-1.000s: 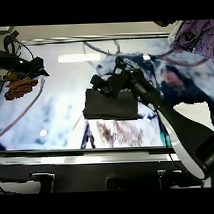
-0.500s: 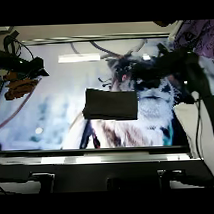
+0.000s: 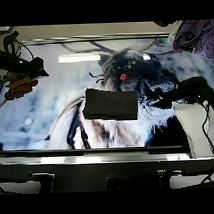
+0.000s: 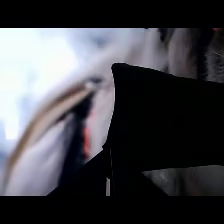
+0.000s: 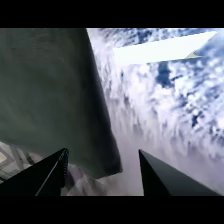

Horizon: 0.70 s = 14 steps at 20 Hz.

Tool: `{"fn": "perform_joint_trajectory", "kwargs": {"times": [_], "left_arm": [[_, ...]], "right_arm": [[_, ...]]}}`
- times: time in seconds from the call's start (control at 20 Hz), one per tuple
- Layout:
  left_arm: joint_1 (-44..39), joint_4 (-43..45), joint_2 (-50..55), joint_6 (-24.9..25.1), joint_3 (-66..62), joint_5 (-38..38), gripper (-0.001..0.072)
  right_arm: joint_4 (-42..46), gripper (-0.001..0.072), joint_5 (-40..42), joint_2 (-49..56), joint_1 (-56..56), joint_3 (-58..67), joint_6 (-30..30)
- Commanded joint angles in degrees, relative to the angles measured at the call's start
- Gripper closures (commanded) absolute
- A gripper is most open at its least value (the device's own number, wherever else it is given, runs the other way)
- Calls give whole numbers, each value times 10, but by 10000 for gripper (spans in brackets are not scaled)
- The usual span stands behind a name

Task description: Fold the clothes and pants, and hang the long-sleeved shirts on hangers.

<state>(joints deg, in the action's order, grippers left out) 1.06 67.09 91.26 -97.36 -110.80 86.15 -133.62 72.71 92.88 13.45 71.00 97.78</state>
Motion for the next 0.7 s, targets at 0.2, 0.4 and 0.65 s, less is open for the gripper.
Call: {"fn": "perform_joint_trajectory", "kwargs": {"times": [0.2, 0.4, 0.65], "left_arm": [[0, 0, 0, 0, 0, 0, 689], [-1, 0, 0, 0, 0, 0, 689], [-1, 0, 0, 0, 0, 0, 689]], "right_arm": [[-83, 204, -53, 86, -34, -20, 89], [-99, 206, -79, 89, -65, -20, 91], [-100, 682, -87, 89, -101, -14, 89]]}}
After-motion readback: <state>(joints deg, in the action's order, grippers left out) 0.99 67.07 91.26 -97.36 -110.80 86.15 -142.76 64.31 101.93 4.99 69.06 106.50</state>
